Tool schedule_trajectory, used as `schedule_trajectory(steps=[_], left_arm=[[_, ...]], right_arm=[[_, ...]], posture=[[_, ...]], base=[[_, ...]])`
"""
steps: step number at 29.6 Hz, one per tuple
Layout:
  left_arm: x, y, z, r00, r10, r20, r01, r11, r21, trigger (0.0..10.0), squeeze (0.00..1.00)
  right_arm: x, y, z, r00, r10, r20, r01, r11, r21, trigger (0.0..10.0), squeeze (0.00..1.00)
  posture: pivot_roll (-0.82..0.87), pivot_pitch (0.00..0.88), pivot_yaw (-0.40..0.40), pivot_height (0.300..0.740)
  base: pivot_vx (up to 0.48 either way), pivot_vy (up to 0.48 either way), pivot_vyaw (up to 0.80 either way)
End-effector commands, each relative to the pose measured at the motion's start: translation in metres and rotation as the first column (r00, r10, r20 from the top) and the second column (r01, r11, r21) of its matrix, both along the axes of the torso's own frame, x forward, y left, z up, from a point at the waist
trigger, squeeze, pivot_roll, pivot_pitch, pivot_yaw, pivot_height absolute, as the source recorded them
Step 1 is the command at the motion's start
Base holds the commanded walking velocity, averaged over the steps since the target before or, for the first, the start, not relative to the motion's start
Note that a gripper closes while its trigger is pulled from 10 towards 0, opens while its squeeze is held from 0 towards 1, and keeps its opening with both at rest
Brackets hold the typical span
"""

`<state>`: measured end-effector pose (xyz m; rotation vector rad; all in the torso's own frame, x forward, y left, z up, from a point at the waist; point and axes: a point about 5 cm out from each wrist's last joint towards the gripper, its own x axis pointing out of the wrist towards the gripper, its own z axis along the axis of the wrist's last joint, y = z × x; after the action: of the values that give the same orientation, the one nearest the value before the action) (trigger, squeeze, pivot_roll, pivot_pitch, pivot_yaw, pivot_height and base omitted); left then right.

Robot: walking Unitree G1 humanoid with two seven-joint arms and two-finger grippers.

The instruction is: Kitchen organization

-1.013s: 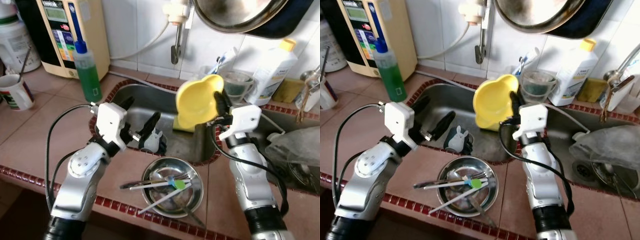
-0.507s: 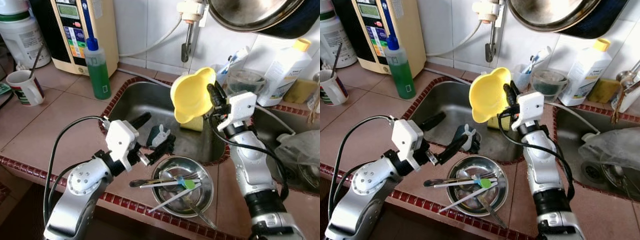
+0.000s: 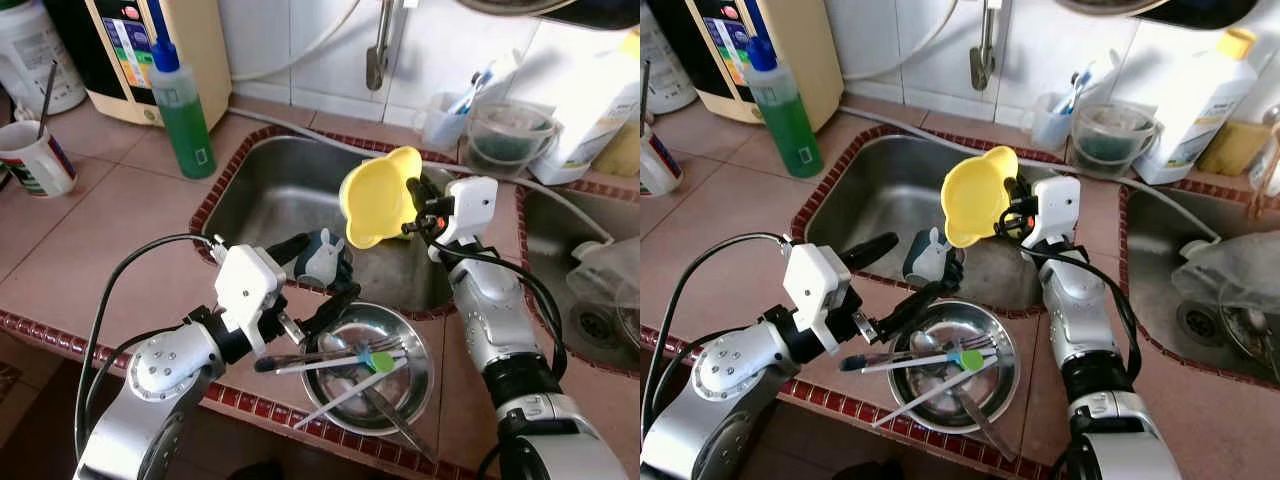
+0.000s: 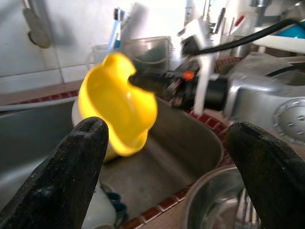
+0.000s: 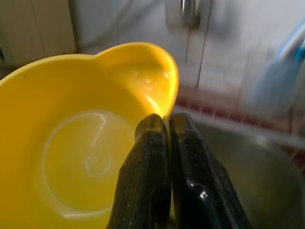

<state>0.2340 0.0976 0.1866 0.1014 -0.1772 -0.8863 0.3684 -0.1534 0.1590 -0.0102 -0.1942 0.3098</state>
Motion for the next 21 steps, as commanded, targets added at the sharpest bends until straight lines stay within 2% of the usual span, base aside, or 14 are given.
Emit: schedule_trajectory(steps=[1,6,18,20,21], left_arm=[[-0.006,-0.003,0.003,1.0,-0.028,0.006,0.028,1.0,0.007,10.0,0.0],[-0.01,-0.007,0.0,0.999,-0.039,-0.012,0.039,0.999,0.018,10.0,0.0],[-0.006,-0.006,0.001,1.0,-0.011,-0.012,0.012,1.0,0.029,10.0,0.0],[-0.005,-0.006,0.002,1.0,0.0,-0.004,0.0,0.999,0.033,10.0,0.0],[-0.005,-0.006,0.002,1.0,0.004,0.0,-0.004,0.999,0.034,10.0,0.0]], right_arm=[[0.004,-0.003,0.003,1.0,-0.002,-0.01,0.002,1.0,0.017,10.0,0.0],[0.008,0.0,0.001,0.999,0.007,-0.051,-0.004,0.999,0.052,10.0,0.0],[0.01,0.011,-0.004,0.995,0.056,-0.082,-0.051,0.997,0.065,10.0,0.0],[0.01,0.012,-0.005,0.994,0.067,-0.088,-0.061,0.995,0.075,10.0,0.03],[0.01,0.012,-0.005,0.994,0.069,-0.087,-0.062,0.995,0.075,10.0,0.15]], posture=[[0.11,0.242,0.003,0.74],[0.11,0.249,0.005,0.74],[0.12,0.239,0.001,0.74],[0.12,0.236,0.0,0.74],[0.12,0.236,0.0,0.74]], base=[[0.0,0.0,0.0],[0.0,0.0,0.0],[0.0,0.0,0.0],[0.0,0.0,0.0],[0.0,0.0,0.0]])
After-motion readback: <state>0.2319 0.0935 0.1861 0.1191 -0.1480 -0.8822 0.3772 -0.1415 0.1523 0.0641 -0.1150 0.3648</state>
